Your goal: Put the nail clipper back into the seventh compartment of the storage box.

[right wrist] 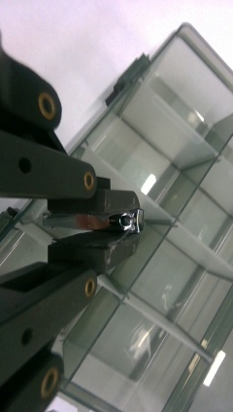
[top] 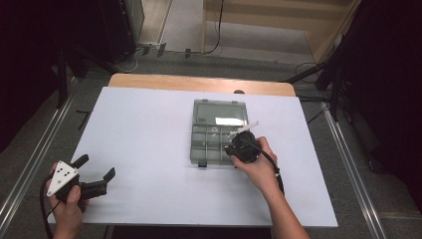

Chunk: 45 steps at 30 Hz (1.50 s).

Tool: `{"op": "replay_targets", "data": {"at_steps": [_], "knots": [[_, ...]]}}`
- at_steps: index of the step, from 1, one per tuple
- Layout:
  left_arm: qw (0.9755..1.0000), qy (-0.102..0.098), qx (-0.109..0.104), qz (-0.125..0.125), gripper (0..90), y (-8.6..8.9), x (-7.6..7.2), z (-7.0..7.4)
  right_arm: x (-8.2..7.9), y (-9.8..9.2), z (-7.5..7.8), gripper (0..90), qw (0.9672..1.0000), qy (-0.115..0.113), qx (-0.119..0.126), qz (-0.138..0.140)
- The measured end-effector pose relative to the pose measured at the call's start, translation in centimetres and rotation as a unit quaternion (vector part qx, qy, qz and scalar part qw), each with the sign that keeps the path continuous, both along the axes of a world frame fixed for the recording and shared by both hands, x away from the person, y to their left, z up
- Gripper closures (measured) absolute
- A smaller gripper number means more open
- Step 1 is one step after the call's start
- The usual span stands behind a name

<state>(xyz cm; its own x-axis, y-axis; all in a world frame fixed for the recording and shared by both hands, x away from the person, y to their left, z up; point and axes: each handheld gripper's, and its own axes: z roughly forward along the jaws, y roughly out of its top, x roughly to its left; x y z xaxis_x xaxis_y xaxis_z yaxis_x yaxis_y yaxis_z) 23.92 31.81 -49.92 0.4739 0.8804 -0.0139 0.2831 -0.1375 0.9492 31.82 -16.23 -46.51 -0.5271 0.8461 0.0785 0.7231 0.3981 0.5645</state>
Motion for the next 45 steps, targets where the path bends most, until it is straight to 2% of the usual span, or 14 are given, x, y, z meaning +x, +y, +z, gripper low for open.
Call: {"op": "replay_targets", "data": {"at_steps": [1, 2, 5, 6, 7, 10, 14, 17, 22, 31, 41, 45], "knots": [[1.0, 0.0, 0.0, 0.0, 0.0, 0.0, 0.0, 0.0, 0.0, 0.0, 0.1, 61.3, 1.0, -0.004, 0.007, -0.005], [1.0, 0.0, 0.0, 0.0, 0.0, 0.0, 0.0, 0.0, 0.0, -0.1, 0.3, 50.2, 0.9998, 0.001, 0.017, -0.014], [1.0, 0.0, 0.0, 0.0, 0.0, 0.0, 0.0, 0.0, -0.1, -0.6, 0.9, 34.3, 0.9986, -0.002, 0.049, -0.021], [1.0, -0.001, 0.0, 0.0, 0.0, 0.0, 0.0, 0.0, -0.3, -0.8, 1.1, 22.7, 0.9981, -0.01, 0.058, -0.019], [1.0, 0.0, 0.0, -0.001, 0.0, 0.0, 0.0, 0.0, -0.5, -0.9, 1.2, 14.8, 0.9979, -0.017, 0.059, -0.017], [1.0, 0.0, 0.0, -0.001, 0.0, 0.0, 0.0, 0.0, -1.2, -1.4, 1.8, 0.0, 0.996, -0.037, 0.078, -0.022], [1.0, -0.001, 0.001, -0.001, 0.0, 0.0, 0.0, 0.0, -2.0, -2.4, 2.1, 0.0, 0.9928, -0.07, 0.09, -0.037], [1.0, -0.001, 0.002, -0.002, 0.0, 0.0, 0.0, 0.0, -2.7, -3.4, 2.1, 0.0, 0.9893, -0.09, 0.107, -0.04], [1.0, -0.001, 0.004, -0.001, 0.0, 0.0, 0.0, 0.0, -3.7, -5.0, 1.9, 0.0, 0.9842, -0.114, 0.124, -0.054], [1.0, 0.0, 0.006, 0.001, 0.0, -0.1, 0.0, 0.0, -5.2, -7.1, 1.6, 0.0, 0.9769, -0.146, 0.14, -0.068], [1.0, -0.001, 0.008, 0.002, 0.0, -0.1, 0.0, 0.0, -6.4, -8.8, 1.0, 0.0, 0.9718, -0.162, 0.151, -0.082], [1.0, -0.002, 0.008, 0.002, 0.0, -0.1, 0.0, 0.0, -6.7, -9.4, 0.8, 0.0, 0.9713, -0.165, 0.148, -0.087]]}}
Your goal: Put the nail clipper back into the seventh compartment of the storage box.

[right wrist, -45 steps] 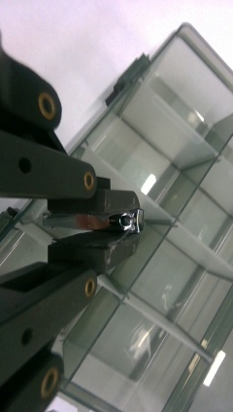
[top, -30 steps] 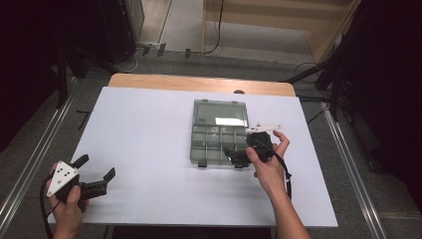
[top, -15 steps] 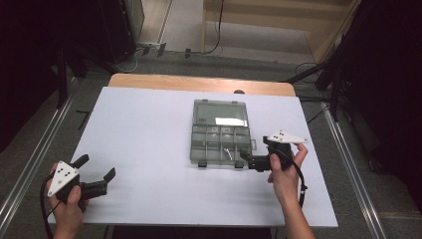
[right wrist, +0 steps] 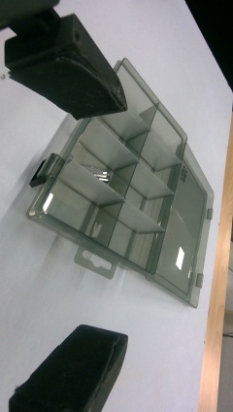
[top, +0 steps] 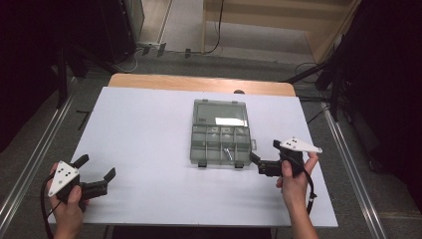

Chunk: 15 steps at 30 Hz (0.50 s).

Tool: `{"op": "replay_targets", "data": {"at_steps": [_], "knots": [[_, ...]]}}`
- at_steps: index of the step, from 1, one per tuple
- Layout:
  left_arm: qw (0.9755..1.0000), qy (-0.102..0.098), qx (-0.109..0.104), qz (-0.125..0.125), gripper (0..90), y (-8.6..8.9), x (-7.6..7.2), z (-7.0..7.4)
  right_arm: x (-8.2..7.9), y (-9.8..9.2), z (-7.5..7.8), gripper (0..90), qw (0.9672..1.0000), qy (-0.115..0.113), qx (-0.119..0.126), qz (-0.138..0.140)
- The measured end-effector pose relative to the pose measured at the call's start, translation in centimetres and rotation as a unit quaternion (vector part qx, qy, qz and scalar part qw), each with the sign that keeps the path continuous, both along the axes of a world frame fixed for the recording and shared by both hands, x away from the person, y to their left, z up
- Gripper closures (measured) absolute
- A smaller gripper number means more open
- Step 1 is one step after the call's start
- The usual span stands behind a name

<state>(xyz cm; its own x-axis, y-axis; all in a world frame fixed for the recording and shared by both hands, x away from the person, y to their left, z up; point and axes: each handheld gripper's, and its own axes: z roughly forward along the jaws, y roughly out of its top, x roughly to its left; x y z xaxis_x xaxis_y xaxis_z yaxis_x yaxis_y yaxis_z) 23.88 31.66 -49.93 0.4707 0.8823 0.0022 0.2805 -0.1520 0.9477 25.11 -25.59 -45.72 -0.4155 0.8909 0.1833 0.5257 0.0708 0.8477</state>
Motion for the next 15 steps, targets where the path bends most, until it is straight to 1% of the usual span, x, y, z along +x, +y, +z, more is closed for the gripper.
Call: {"op": "replay_targets", "data": {"at_steps": [6, 9, 15], "knots": [[1.0, -0.001, 0.0, 0.0, 0.0, 0.0, 0.0, 0.0, -0.8, -1.0, -0.3, 0.0, 0.9999, -0.011, 0.005, -0.005], [1.0, -0.001, 0.001, 0.001, 0.0, 0.0, 0.0, 0.0, -1.2, -1.6, -0.5, 0.0, 0.9998, -0.016, 0.006, -0.012], [1.0, -0.001, 0.002, 0.002, 0.0, -0.1, 0.0, 0.0, -2.0, -2.7, -0.9, 0.0, 0.9995, -0.019, 0.01, -0.023]]}}
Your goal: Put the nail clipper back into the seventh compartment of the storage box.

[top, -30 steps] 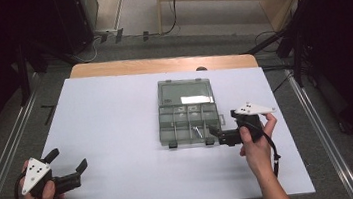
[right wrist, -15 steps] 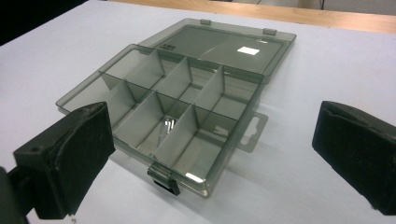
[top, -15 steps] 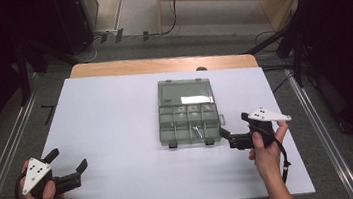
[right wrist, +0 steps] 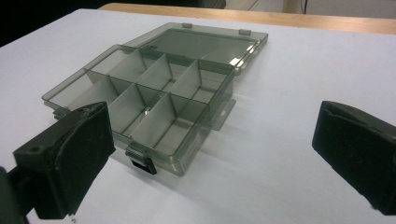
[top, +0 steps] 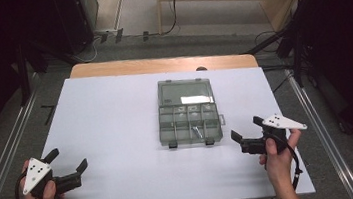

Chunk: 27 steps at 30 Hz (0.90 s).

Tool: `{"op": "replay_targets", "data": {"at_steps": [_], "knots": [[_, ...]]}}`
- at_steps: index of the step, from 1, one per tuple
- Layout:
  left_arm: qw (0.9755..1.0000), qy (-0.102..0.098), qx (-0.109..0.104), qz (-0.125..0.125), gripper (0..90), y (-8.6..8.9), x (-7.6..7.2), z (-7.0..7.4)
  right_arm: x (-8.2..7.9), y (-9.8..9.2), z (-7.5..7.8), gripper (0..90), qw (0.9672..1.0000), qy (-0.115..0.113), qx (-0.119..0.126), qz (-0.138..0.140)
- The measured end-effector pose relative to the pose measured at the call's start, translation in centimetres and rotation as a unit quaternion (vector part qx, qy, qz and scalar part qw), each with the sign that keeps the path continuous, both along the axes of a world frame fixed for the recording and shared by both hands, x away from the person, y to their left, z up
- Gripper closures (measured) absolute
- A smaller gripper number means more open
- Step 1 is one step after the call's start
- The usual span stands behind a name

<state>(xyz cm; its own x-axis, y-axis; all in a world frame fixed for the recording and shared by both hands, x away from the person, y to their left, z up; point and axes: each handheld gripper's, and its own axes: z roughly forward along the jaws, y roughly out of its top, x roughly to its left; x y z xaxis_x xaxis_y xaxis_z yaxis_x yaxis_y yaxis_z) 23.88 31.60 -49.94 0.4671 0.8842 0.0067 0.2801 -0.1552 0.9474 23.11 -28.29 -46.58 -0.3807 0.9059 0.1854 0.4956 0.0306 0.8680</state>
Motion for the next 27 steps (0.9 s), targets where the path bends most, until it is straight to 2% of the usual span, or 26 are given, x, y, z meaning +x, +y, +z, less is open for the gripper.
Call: {"op": "replay_targets", "data": {"at_steps": [6, 18, 27], "knots": [[1.0, 0.0, 0.002, 0.001, 0.0, 0.0, 0.0, 0.0, -0.7, -1.1, -0.5, 0.0, 1.0, -0.002, 0.002, -0.009], [1.0, 0.0, 0.005, 0.002, 0.0, -0.1, 0.0, 0.0, -2.2, -3.1, -1.8, 0.0, 0.9995, -0.022, 0.0, -0.022], [1.0, -0.001, 0.002, 0.002, 0.0, 0.0, 0.0, 0.0, -3.3, -4.6, -3.0, 0.0, 0.9989, -0.028, 0.017, -0.032]]}}
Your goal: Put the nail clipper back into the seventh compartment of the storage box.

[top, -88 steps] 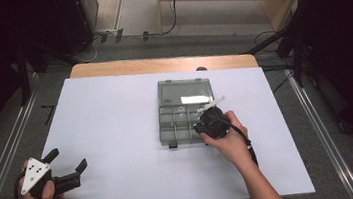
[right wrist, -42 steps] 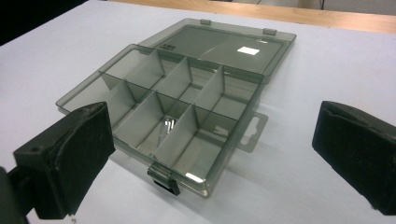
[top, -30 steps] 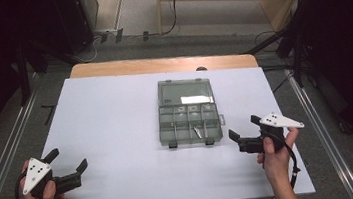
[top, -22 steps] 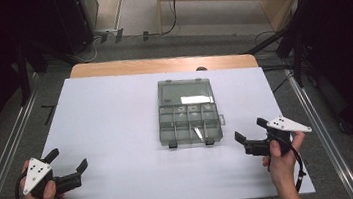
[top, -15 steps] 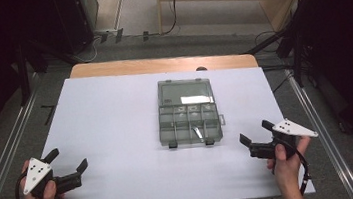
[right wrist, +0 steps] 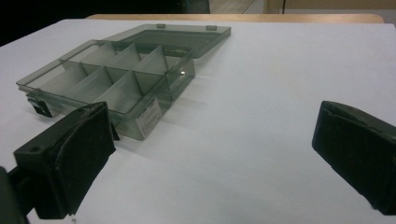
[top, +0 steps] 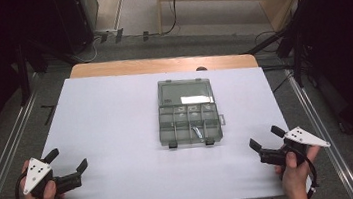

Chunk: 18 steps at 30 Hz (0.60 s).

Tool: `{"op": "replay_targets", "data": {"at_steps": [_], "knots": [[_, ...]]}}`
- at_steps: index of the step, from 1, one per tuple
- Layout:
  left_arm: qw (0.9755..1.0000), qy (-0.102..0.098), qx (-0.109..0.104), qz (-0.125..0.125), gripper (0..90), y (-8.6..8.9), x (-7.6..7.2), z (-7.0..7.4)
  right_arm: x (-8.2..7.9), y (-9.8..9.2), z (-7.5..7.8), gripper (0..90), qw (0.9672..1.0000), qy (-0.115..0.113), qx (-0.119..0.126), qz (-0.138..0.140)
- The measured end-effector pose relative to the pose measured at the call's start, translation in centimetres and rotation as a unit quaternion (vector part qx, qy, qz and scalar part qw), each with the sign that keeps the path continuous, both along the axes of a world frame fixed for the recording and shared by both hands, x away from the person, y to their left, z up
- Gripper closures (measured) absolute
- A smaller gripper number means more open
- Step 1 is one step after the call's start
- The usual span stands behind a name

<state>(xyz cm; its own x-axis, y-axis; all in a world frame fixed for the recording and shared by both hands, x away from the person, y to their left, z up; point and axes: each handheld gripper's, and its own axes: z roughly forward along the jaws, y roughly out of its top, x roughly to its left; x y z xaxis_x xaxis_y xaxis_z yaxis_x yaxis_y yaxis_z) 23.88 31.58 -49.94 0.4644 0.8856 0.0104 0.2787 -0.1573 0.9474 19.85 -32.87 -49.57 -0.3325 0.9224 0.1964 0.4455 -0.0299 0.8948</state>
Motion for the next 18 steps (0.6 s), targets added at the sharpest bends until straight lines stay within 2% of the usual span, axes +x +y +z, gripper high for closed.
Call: {"op": "replay_targets", "data": {"at_steps": [6, 11, 13, 16, 18], "knots": [[1.0, 0.0, -0.001, -0.002, 0.0, 0.0, 0.0, 0.0, -1.0, -1.0, -0.6, 0.0, 0.9998, -0.018, 0.007, 0.003], [1.0, 0.0, -0.004, 0.0, 0.0, 0.1, 0.0, 0.0, -2.0, -2.0, -0.9, 0.0, 0.9991, -0.042, 0.001, -0.003], [1.0, 0.0, -0.004, 0.0, 0.0, 0.1, 0.0, 0.0, -2.4, -2.5, -1.2, 0.0, 0.999, -0.043, -0.004, -0.007], [1.0, 0.001, -0.007, 0.001, 0.0, 0.1, 0.0, 0.0, -3.0, -3.5, -1.3, 0.0, 0.9985, -0.048, 0.014, -0.021], [1.0, 0.002, -0.007, 0.001, 0.0, 0.1, 0.0, 0.0, -3.0, -3.9, -1.4, 0.0, 0.9984, -0.042, 0.024, -0.028]]}}
